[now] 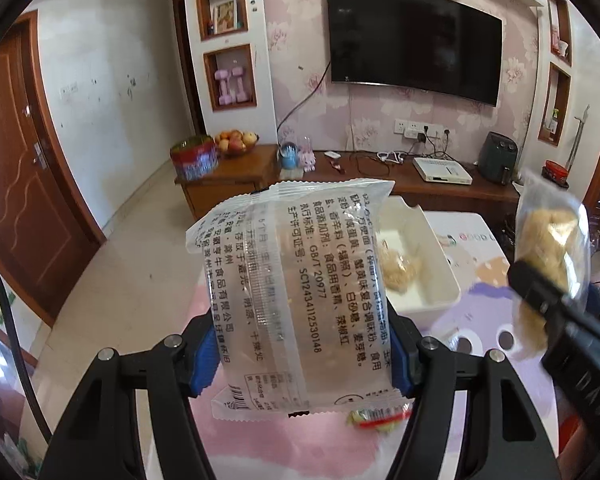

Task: Organize snacks
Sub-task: 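Lift both bags and carry them toward the white tray, then lower both bags into the white tray and open both tools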

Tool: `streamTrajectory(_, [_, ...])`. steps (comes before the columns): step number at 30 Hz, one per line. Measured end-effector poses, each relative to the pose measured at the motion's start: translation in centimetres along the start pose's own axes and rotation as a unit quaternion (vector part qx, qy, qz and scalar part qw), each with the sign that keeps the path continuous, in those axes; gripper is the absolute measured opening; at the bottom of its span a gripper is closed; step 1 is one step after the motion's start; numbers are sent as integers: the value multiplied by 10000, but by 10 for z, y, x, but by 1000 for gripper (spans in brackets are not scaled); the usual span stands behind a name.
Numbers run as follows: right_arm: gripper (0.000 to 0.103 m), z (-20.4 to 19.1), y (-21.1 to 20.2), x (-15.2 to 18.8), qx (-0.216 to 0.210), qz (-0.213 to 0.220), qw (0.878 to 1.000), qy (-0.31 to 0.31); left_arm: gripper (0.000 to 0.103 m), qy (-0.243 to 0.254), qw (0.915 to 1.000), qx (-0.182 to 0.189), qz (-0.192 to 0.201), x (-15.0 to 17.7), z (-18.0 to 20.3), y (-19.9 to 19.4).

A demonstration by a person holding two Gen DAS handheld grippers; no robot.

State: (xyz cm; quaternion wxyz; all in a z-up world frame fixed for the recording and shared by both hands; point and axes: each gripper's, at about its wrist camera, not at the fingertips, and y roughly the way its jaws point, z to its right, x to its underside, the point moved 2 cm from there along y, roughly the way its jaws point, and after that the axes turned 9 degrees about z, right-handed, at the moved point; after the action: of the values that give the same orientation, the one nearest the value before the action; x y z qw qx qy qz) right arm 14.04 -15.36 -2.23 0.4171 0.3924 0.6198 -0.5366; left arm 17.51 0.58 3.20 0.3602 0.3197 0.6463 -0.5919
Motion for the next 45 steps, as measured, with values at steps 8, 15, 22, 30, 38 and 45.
streamTrajectory(8, [54, -6, 44, -37, 129, 25, 9999, 72, 66, 82, 9999, -32, -140, -25, -3, 55])
streamTrajectory(15, [54, -5, 85, -51, 266, -122, 9996, 48, 66, 172, 9993, -68, -315, -41, 1, 110])
streamTrajectory(22, [54, -2, 126, -59, 269, -336, 9989, -199, 66, 386, 9986, -177, -312, -59, 13, 157])
streamTrajectory(30, [54, 3, 183, -49, 257, -944, 9949, -226, 66, 335, 9961, -152, -804, -52, 12, 216])
streamTrajectory(38, [55, -15, 236, -1, 391, -1847, 9813, -379, 77, 237, 9887, 139, -1475, -22, 3, 261])
streamTrajectory(45, [64, -18, 243, 29, 372, -2170, 9754, -74, 87, -219, 9855, 204, -1668, 0, -23, 267])
